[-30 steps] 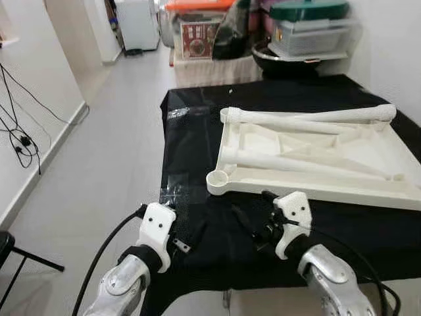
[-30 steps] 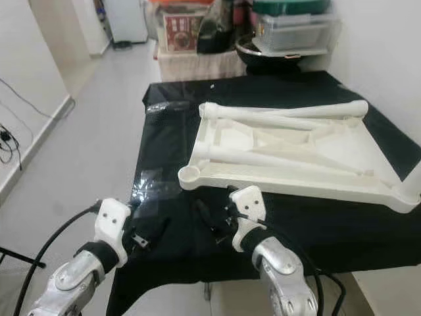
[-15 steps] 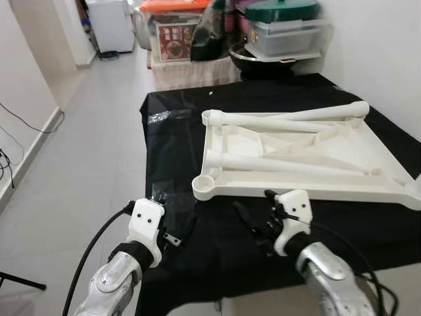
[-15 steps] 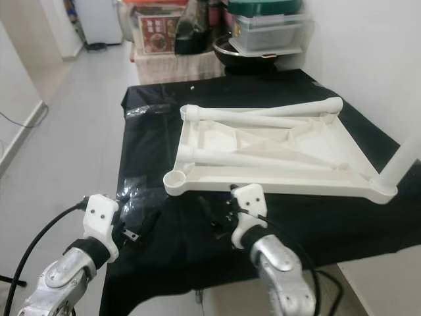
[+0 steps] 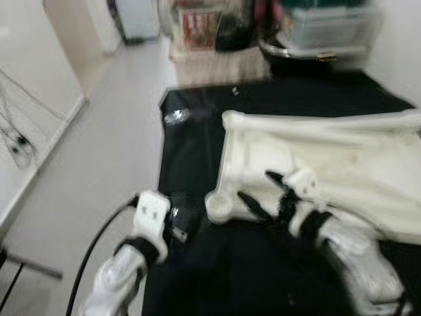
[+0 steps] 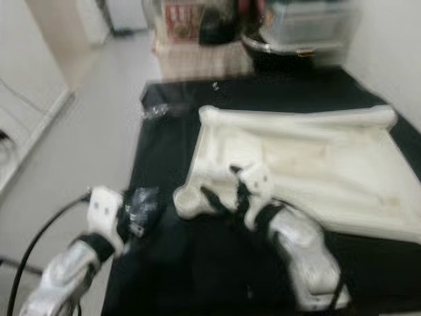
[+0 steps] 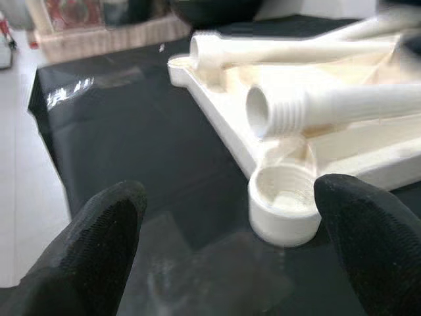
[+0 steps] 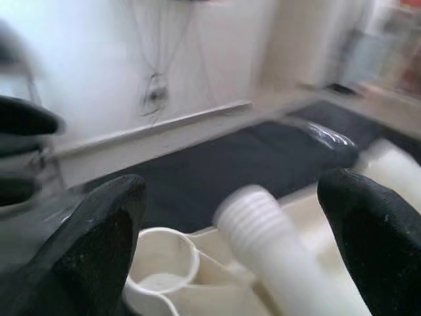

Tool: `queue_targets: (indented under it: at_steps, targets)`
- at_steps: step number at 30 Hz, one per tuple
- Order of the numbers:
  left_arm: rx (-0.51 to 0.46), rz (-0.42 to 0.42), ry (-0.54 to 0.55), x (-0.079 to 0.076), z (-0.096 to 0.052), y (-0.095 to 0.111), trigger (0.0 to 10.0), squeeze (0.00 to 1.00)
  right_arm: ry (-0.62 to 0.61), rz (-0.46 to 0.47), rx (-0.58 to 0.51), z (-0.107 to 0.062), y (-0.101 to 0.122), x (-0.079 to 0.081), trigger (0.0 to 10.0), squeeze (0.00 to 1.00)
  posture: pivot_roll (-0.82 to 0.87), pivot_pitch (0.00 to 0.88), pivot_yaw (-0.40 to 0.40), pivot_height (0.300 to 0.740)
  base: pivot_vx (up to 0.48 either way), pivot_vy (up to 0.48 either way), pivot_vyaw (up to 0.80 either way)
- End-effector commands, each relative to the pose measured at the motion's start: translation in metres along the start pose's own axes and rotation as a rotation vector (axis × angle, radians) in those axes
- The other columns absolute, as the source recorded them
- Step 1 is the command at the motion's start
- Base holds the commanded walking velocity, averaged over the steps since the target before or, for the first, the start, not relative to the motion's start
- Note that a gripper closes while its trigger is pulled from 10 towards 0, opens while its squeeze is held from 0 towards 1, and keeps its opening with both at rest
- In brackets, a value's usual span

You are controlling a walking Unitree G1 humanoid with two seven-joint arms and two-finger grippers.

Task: Building children table

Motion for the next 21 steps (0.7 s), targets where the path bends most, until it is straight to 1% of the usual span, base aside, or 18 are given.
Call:
queue_targets:
  at_steps: [1, 2, 3, 4, 5, 6, 7, 8, 16, 17, 18, 19, 20, 21]
  targets:
    - [0.050, 0.012, -0.029, -0.003, -0.004, -0.009, 10.0, 0.00, 0.112, -0.012, 0.001, -0.002, 0.000, 0.006, 10.0, 0.00, 0.00, 0.060, 0.010, 0.740, 0.000, 0.000, 0.00]
    - [0.063, 0.015, -0.049, -0.006, -0.005, -0.011, 10.0, 0.00, 0.147, -0.045, 0.009, -0.004, 0.002, 0.001, 10.0, 0.00, 0.00, 0.062, 0.009, 0.740, 0.000, 0.000, 0.00]
    - [0.063, 0.015, -0.049, -0.006, -0.005, -0.011, 10.0, 0.00, 0.147, -0.045, 0.009, -0.004, 0.002, 0.001, 10.0, 0.00, 0.00, 0.062, 0.009, 0.740, 0.000, 0.000, 0.00]
    - [0.089, 0.027, -0.094, -0.012, -0.008, -0.015, 10.0, 0.00, 0.185, -0.099, 0.032, -0.005, 0.004, -0.008, 10.0, 0.00, 0.00, 0.066, 0.007, 0.740, 0.000, 0.000, 0.00]
    - [0.125, 0.048, -0.146, -0.019, -0.013, -0.020, 10.0, 0.00, 0.230, -0.181, 0.073, -0.006, 0.006, -0.017, 10.0, 0.00, 0.00, 0.071, 0.004, 0.740, 0.000, 0.000, 0.00]
    - [0.125, 0.048, -0.146, -0.019, -0.013, -0.020, 10.0, 0.00, 0.230, -0.181, 0.073, -0.006, 0.006, -0.017, 10.0, 0.00, 0.00, 0.071, 0.004, 0.740, 0.000, 0.000, 0.00]
    - [0.154, 0.068, -0.187, -0.025, -0.017, -0.025, 10.0, 0.00, 0.277, -0.249, 0.143, -0.004, 0.003, -0.027, 10.0, 0.00, 0.00, 0.073, 0.003, 0.740, 0.000, 0.000, 0.00]
    - [0.173, 0.080, -0.212, -0.029, -0.021, -0.027, 10.0, 0.00, 0.306, -0.292, 0.195, -0.005, 0.001, -0.034, 10.0, 0.00, 0.00, 0.076, 0.000, 0.740, 0.000, 0.000, 0.00]
    - [0.173, 0.080, -0.212, -0.029, -0.021, -0.027, 10.0, 0.00, 0.306, -0.292, 0.195, -0.005, 0.001, -0.034, 10.0, 0.00, 0.00, 0.076, 0.000, 0.740, 0.000, 0.000, 0.00]
    - [0.177, 0.085, -0.217, -0.031, -0.023, -0.028, 10.0, 0.00, 0.317, -0.313, 0.235, -0.002, -0.001, -0.041, 10.0, 0.00, 0.00, 0.083, -0.003, 0.740, 0.000, 0.000, 0.00]
    - [0.177, 0.085, -0.217, -0.031, -0.023, -0.028, 10.0, 0.00, 0.317, -0.313, 0.235, -0.002, -0.001, -0.041, 10.0, 0.00, 0.00, 0.083, -0.003, 0.740, 0.000, 0.000, 0.00]
    - [0.166, 0.089, -0.229, -0.036, -0.025, -0.024, 10.0, 0.00, 0.312, -0.255, 0.312, 0.011, -0.012, -0.049, 10.0, 0.00, 0.02, 0.105, -0.023, 0.740, 0.000, 0.000, 0.00]
    - [0.156, 0.092, -0.238, -0.040, -0.028, -0.020, 10.0, 0.00, 0.318, -0.205, 0.393, 0.020, -0.022, -0.052, 10.0, 0.00, 0.02, 0.109, -0.029, 0.740, 0.000, 0.000, 0.00]
    - [0.151, 0.093, -0.244, -0.042, -0.029, -0.018, 10.0, 0.00, 0.330, -0.168, 0.450, 0.024, -0.028, -0.053, 10.0, 0.00, 0.02, 0.110, -0.030, 0.740, 0.000, 0.000, 0.00]
Point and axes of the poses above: a point about 5 cm out from each wrist's last joint towards the gripper, its own z axis pointing out of the wrist towards the gripper, its own y axis along the axis of the wrist's last joint, x = y × z, the point moved 3 cm from there along z, pointing out of the wrist towards the gripper, and after that the axes turned 14 degrees about -z, right-handed, at the moved point
